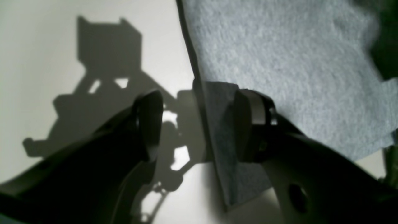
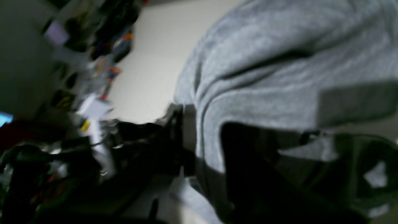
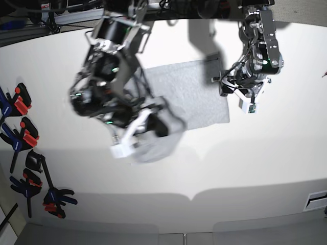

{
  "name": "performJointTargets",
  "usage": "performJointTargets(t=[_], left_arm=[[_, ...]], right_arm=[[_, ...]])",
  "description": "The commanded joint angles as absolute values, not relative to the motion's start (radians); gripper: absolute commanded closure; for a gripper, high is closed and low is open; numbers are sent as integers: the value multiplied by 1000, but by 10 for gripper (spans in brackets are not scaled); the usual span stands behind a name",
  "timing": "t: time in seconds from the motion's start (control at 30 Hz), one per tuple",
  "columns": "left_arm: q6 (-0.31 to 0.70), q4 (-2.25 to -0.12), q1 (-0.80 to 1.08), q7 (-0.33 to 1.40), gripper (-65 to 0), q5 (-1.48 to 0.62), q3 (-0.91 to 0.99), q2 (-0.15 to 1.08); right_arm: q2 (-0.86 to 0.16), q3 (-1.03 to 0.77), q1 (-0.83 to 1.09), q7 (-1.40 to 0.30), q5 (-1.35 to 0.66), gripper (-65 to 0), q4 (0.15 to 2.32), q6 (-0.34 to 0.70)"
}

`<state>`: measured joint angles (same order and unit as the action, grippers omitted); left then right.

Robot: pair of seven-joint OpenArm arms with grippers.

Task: Fold the T-shirt properly
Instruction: 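Grasp the strip's other end with the right gripper and fold it over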

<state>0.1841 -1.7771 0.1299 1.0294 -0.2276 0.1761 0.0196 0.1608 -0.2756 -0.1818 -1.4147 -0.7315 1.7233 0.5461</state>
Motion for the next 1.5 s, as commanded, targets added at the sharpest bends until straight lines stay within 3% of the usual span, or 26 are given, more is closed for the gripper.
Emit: performJointTargets(t=[0.0,0.23,0.53,0.63,0.7,0.87,1.03,1.4,1.47], left_arm=[[183,-1792,119,1016,-337,-236,175,20],[182,-1924,116,1016,-338,-236,176,67],[183,-2078,120,982,-337,-236,263,67],[183,-2078,125,995,-337,-234,287,67],[183,-2078,134,995,-337,-224,315,67],[183,-2078,154,996,-337,-207,384,67],[183,-2078,156,1003,-338,-210,428,75],[183,-2078,197,1016,-338,-218,431,123],[183,-2078,197,1016,-337,-229,431,123]], right_arm=[[157,-246,-197,-1383,-754,0,1743,554],[157,-72,-121,-1219,-576,0,1743,522],[157,51,-102,-1179,-575,0,1743,516],[157,94,-102,-1177,-576,-192,1743,516],[157,131,-102,-1175,-580,-273,1743,516],[157,200,-102,-1182,-669,-291,1743,522],[157,239,-106,-1193,-798,-291,1743,607],[157,8,-150,-1131,-192,-290,1774,488],[157,-38,-146,-1096,-155,-291,1772,463]])
